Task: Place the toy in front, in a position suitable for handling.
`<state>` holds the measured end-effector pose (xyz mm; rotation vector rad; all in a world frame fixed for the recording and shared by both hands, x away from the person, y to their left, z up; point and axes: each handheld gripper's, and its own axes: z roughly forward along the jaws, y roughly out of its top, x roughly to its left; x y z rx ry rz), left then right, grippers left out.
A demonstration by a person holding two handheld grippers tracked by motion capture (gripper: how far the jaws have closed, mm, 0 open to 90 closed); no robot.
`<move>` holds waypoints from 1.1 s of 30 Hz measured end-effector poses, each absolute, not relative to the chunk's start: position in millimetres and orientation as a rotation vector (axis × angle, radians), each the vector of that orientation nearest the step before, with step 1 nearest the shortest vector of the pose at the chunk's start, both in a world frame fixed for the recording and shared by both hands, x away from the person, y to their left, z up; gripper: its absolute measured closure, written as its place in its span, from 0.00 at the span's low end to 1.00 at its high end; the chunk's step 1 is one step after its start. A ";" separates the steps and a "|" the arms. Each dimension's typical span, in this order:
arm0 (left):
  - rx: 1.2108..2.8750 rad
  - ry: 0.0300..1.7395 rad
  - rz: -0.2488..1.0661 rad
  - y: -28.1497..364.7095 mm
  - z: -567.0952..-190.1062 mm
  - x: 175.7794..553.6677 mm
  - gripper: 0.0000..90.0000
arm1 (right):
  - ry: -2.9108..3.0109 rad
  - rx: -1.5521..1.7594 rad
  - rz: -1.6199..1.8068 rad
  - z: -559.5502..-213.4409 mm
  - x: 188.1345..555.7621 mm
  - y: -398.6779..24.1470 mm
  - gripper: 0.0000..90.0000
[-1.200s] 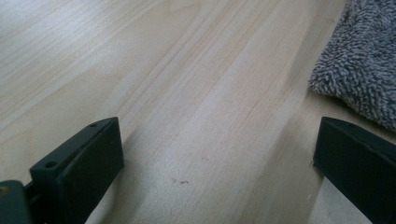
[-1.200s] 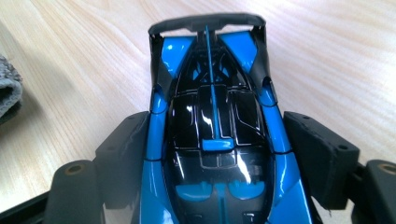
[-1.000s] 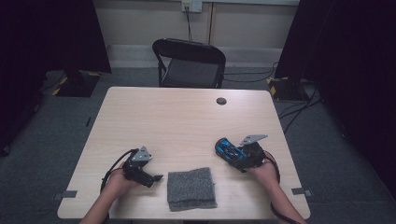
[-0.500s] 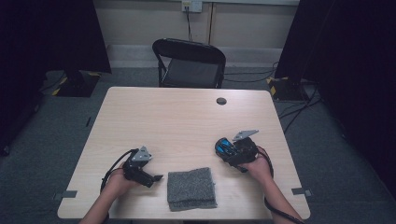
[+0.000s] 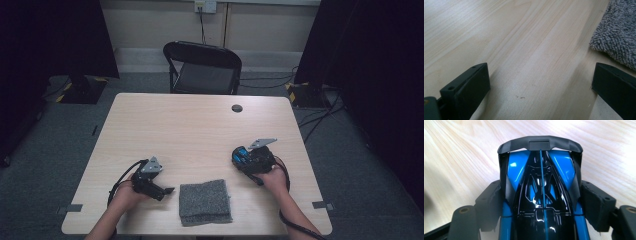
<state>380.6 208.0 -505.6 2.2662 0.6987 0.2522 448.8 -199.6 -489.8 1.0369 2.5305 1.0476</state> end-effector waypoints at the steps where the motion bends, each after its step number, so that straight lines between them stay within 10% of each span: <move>1: 2.266 0.699 0.252 208.0 -505.6 380.6 0.01 | 2.533 1.049 1.056 -487.9 449.3 -201.5 0.29; 33: 2.266 0.699 0.253 208.0 -505.6 380.6 0.01 | 2.398 1.067 1.267 -433.5 450.0 -218.3 0.29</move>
